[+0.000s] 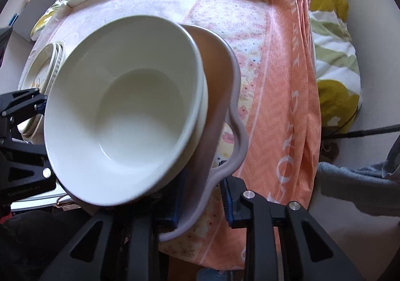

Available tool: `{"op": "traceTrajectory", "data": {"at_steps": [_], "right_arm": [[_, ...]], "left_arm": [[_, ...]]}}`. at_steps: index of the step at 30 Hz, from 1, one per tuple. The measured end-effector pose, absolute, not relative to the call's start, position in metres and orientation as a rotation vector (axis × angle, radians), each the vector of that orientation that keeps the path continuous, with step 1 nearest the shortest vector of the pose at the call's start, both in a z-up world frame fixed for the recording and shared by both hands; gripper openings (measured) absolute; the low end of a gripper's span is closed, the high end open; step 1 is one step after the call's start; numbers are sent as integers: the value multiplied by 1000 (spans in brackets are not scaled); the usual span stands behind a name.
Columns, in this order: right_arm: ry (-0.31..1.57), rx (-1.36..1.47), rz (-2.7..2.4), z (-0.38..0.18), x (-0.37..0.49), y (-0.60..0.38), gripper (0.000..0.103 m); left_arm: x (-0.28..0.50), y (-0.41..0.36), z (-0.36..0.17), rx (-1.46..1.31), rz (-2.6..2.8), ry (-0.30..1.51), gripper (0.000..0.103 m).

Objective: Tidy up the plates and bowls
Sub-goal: 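Reach both grippers to the pink bowl handle and close them, then lift the nested bowl stack and lower it onto the plate stack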

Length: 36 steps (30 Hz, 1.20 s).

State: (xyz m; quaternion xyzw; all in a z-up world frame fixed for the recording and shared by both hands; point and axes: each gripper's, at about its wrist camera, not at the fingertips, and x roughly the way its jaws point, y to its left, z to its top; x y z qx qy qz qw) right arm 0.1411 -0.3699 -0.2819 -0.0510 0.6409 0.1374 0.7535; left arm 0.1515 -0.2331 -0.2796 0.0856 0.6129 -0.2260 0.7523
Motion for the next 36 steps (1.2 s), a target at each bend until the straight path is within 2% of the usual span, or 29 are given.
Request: {"op": "traceTrajectory", "data": {"at_steps": [2, 5, 20, 29, 36], "right_arm": [[1387, -79, 320, -283, 140, -371, 16], [1364, -84, 340, -282, 133, -361, 12], [1282, -118, 359, -256, 150, -360, 12], [1194, -168, 416, -204, 159, -309, 12], [1156, -153, 418, -178, 159, -243, 12]], "left_arm": [[151, -235, -279, 202, -508, 1332, 26], [151, -242, -279, 232, -528, 1313, 15], [152, -224, -246, 227, -434, 1230, 15], [145, -165, -197, 182, -363, 1152, 15], [144, -97, -181, 166, -350, 1141, 15]]}}
